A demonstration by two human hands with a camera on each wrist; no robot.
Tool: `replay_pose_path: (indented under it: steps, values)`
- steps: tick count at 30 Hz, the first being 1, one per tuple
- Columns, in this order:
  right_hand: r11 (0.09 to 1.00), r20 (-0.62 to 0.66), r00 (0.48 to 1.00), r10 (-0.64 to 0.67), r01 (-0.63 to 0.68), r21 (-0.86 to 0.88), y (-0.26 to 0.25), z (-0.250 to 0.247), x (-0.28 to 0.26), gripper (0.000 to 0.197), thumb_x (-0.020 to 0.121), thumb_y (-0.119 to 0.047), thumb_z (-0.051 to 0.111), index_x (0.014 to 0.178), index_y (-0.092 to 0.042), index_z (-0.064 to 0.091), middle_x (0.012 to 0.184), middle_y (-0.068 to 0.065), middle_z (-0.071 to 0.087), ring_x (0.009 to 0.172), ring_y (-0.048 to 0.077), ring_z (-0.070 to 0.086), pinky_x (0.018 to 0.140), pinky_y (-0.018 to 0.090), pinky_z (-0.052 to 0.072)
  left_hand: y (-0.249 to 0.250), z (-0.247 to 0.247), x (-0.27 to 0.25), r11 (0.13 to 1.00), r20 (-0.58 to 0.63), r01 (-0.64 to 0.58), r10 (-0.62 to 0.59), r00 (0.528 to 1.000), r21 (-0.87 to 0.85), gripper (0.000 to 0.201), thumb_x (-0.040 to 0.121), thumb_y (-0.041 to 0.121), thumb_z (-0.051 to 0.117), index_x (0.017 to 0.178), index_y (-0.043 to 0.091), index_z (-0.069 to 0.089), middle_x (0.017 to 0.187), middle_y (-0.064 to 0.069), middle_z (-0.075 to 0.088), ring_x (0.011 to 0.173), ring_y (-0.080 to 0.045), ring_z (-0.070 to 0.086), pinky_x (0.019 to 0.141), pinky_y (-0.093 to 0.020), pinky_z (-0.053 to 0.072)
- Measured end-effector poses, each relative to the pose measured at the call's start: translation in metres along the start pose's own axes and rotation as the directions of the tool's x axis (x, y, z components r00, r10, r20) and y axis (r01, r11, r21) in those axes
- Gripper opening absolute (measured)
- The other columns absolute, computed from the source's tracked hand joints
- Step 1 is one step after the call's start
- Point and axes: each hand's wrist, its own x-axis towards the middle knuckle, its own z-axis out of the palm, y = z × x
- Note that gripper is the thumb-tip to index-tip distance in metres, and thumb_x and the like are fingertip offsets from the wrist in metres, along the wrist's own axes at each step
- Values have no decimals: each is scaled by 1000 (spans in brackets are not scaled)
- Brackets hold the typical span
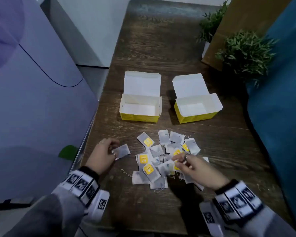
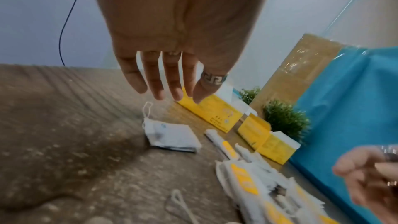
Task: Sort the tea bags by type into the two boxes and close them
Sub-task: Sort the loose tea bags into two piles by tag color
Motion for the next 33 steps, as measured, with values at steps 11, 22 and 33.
replay_pose_path:
  steps: [11, 22, 33]
  values:
    - [979, -41, 999, 24, -31, -200, -31, 16, 105, 31, 94, -19, 50, 123, -11, 52, 126, 6, 49, 108, 19, 53, 93, 24, 38, -1, 11, 29, 969, 165, 72, -113, 980, 237, 24, 75, 19, 72, 89, 27, 54, 77, 11, 56, 87, -18, 56, 88, -37, 46]
    - [914, -8, 985, 174, -165, -370, -37, 32, 155, 40, 87, -24, 63, 120, -7, 46, 122, 15, 53, 109, 31, 56, 86, 38, 47, 20, -4, 14, 609, 215, 295, -203, 955, -736, 18, 85, -3, 59, 99, 0, 48, 89, -20, 64, 61, -14, 68, 56, -20, 56]
    - [876, -554, 712, -431, 478, -66, -49, 18, 95, 27, 68, 20, 54, 69, -6, 62, 80, 7, 56, 71, 13, 53, 68, 22, 45, 45, -6, 17, 381, 411, 408, -77, 908, -830, 33, 90, -10, 41, 116, 4, 56, 104, -12, 69, 84, -18, 71, 71, -26, 58]
